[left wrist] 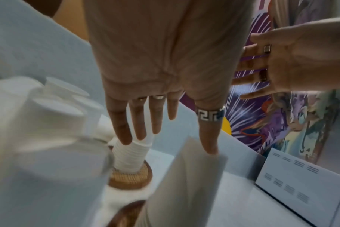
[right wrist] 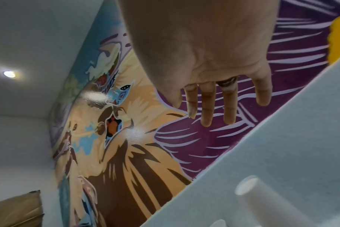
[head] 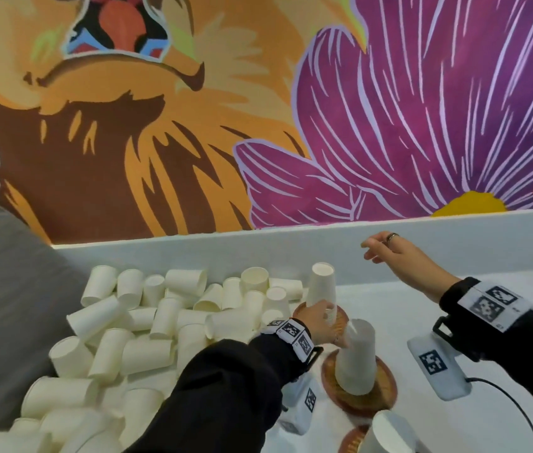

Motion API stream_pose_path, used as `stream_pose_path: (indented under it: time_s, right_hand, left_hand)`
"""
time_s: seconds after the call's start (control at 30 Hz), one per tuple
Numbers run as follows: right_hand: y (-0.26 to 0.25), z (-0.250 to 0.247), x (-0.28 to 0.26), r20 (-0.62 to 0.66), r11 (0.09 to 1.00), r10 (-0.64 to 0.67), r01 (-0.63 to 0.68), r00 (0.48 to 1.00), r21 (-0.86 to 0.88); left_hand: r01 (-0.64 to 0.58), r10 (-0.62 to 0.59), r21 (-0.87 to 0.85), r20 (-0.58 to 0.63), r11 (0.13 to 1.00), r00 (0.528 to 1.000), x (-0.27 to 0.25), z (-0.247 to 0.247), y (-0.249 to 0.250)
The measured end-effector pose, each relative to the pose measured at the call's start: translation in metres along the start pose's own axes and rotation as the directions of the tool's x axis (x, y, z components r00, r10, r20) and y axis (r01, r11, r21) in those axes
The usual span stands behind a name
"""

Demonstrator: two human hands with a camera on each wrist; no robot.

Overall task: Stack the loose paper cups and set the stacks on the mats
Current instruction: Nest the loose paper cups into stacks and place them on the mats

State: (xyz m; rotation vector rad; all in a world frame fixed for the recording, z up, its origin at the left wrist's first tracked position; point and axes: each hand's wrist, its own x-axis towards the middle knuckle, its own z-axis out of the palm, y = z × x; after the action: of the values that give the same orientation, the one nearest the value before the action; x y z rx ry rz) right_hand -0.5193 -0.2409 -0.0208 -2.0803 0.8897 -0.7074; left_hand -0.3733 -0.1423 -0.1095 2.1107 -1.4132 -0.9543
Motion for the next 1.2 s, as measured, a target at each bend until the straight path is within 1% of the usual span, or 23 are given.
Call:
stream_pose_path:
  time_s: [0.07, 0.2, 0.33, 0.43, 0.57, 0.67, 0.77, 0.83, 0.87, 0.97, 1.1, 1.13, 1.2]
  right_hand:
    - [-0.02, 0.01, 0.005, 0.025, 1.0, -0.022, 0.022, 0.999, 0.017]
    - [-0.064, 0.043, 0.016, 0.093, 0.996, -0.089, 0.087, 0.992, 0.028]
    - [-0.106, 0.094, 0.029, 0.182, 0.989, -0.147, 0.143, 0.972, 0.039]
    - [-0.131, 0.136, 0.035, 0.283, 0.987, -0.156, 0.157, 0.946, 0.02]
    - [-0.15, 0.197, 0.042, 0.441, 0.985, -0.131, 0.169, 0.888, -0.046]
    - [-0.161, 0.243, 0.047, 0.564, 0.965, -0.106, 0.221, 0.819, -0.141]
    - [-0.172, 0.281, 0.047, 0.691, 0.905, -0.042, 0.32, 0.722, -0.28]
    - [-0.178, 0.305, 0.046, 0.746, 0.85, 0.008, 0.388, 0.666, -0.355]
    - [-0.18, 0.317, 0.046, 0.761, 0.823, 0.035, 0.414, 0.648, -0.39]
    - [-0.18, 0.353, 0.048, 0.771, 0.745, 0.102, 0.466, 0.628, -0.478]
    - [-0.177, 0.388, 0.051, 0.77, 0.646, 0.165, 0.522, 0.617, -0.557]
    - [-0.177, 0.395, 0.052, 0.768, 0.638, 0.174, 0.524, 0.616, -0.564]
    - [-0.176, 0.407, 0.053, 0.768, 0.653, 0.204, 0.5, 0.607, -0.569]
  left_hand:
    - [0.009, -0.009, -0.011, -0.026, 1.0, 1.0, -0.009, -0.028, -0.006]
    - [0.013, -0.022, -0.052, -0.161, 0.999, 0.987, -0.039, -0.096, -0.027]
    - [0.05, -0.071, -0.085, -0.277, 0.995, 0.958, -0.08, -0.166, -0.068]
    - [0.11, -0.134, -0.084, -0.368, 0.99, 0.92, -0.114, -0.211, -0.109]
    - [0.222, -0.248, -0.112, -0.47, 0.969, 0.847, -0.149, -0.252, -0.173]
    - [0.296, -0.32, -0.128, -0.489, 0.947, 0.812, -0.167, -0.272, -0.217]
    - [0.366, -0.379, -0.124, -0.483, 0.922, 0.789, -0.175, -0.286, -0.254]
    - [0.373, -0.386, -0.128, -0.487, 0.919, 0.783, -0.176, -0.291, -0.271]
    - [0.364, -0.385, -0.142, -0.492, 0.92, 0.781, -0.176, -0.293, -0.279]
    - [0.345, -0.393, -0.19, -0.501, 0.919, 0.771, -0.171, -0.296, -0.299]
    - [0.375, -0.404, -0.16, -0.476, 0.913, 0.781, -0.158, -0.298, -0.326]
    - [0.387, -0.413, -0.156, -0.462, 0.909, 0.785, -0.155, -0.298, -0.333]
    - [0.407, -0.427, -0.144, -0.437, 0.902, 0.792, -0.15, -0.297, -0.345]
